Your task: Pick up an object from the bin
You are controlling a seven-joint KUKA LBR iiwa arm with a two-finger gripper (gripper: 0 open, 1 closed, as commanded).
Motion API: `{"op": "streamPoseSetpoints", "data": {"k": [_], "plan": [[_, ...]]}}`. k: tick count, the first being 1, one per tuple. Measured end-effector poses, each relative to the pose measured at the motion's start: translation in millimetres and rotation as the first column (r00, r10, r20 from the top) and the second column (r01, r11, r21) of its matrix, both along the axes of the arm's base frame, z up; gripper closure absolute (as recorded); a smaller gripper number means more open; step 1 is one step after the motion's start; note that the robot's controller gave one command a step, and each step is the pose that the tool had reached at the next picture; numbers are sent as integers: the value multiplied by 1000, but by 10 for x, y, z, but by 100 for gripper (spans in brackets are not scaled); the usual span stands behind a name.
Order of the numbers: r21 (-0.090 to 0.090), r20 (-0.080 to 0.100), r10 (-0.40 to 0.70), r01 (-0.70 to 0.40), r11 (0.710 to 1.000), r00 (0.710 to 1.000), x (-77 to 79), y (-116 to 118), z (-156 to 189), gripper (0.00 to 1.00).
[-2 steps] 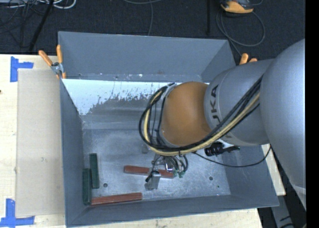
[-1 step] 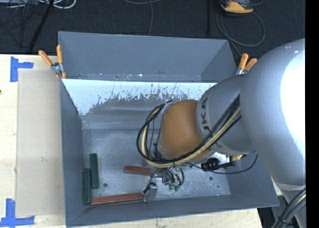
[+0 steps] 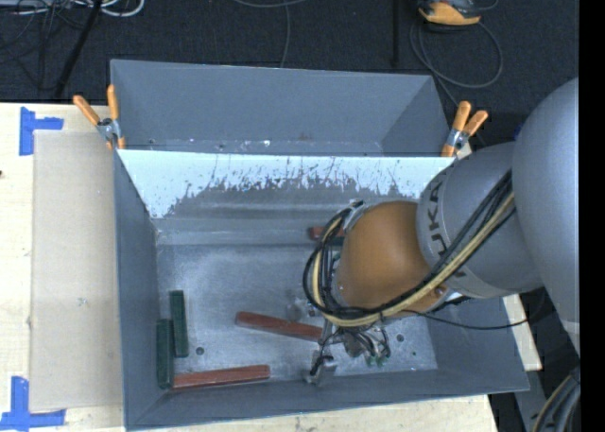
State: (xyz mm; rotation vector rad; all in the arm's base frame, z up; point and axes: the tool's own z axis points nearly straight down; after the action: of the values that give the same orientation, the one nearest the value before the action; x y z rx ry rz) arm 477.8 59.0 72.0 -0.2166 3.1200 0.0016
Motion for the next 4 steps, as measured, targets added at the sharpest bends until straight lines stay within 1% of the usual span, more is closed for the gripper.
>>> {"op": "streamPoseSetpoints", "data": {"k": [1,2,3,4], "plan": [[-1,-13,-2,2,1000,1000,-37,-5,-25,100],[-2,-12,-5,5,1000,1000,-32,-2,429,100],[-2,-14,-8,8,1000,1000,-31,-2,450,100],[-2,-12,-10,10,1000,1000,-28,0,779,100]]}}
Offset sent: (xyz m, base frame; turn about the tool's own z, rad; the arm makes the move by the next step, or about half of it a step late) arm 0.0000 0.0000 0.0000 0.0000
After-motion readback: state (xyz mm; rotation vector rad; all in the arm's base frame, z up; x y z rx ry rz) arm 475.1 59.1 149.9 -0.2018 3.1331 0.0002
